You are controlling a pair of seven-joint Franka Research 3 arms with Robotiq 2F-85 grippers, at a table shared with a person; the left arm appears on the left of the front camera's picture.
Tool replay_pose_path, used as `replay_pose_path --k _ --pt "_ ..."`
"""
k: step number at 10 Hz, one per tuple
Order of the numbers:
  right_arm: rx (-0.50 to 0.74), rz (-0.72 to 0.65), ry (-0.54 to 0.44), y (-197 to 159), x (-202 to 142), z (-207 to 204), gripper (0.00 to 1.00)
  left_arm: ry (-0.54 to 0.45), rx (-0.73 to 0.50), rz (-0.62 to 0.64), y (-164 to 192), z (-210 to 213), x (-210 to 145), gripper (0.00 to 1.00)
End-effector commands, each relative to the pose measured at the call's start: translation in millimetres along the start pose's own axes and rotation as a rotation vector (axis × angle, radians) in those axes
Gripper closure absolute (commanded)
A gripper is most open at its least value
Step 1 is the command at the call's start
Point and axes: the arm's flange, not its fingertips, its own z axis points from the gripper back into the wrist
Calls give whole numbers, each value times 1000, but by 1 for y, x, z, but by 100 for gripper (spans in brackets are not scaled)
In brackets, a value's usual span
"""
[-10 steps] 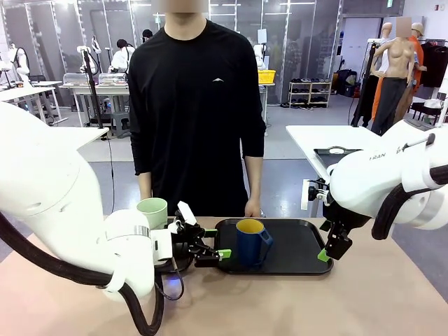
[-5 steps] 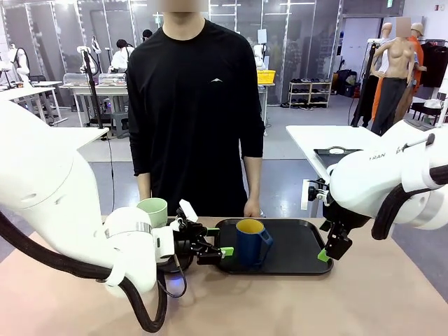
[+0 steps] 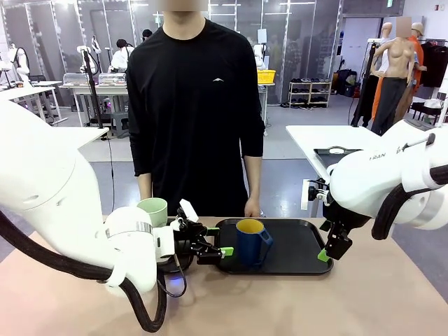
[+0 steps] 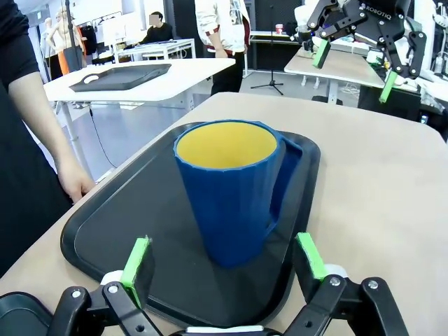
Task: Sort and store the cups by type.
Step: Pick up the Handle plastic cup and place it into the empty Flat Tray.
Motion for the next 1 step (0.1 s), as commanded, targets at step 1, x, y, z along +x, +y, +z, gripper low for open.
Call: replay_pose_path --k 1 --pt "-16 -10 6 3 -1 -1 0 -4 3 -16 -1 -1 -2 0"
